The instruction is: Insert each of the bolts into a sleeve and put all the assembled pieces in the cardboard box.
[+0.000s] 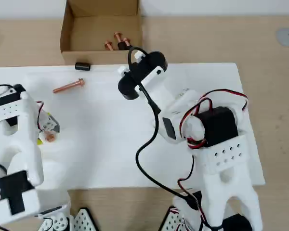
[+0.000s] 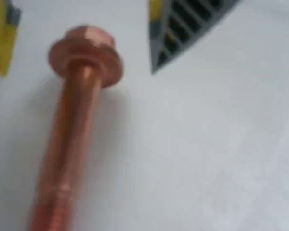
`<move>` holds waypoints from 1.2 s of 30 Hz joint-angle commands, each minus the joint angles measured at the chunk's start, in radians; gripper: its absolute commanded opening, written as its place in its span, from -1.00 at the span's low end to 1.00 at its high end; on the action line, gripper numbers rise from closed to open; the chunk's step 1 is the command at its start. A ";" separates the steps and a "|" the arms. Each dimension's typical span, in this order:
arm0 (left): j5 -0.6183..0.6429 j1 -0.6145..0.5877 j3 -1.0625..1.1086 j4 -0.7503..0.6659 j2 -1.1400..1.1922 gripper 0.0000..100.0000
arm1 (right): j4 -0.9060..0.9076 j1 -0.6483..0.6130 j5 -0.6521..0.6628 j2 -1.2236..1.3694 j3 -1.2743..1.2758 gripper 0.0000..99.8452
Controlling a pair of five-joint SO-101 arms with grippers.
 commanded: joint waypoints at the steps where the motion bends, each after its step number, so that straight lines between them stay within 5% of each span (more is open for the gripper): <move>1: 0.000 -0.011 -0.018 -0.008 -0.091 -0.58 | 0.000 -0.007 -0.002 -0.028 -0.061 -0.98; 36: -0.020 -0.035 0.152 -0.173 -0.119 -0.58 | -0.002 -0.007 -0.002 -0.028 -0.062 -0.98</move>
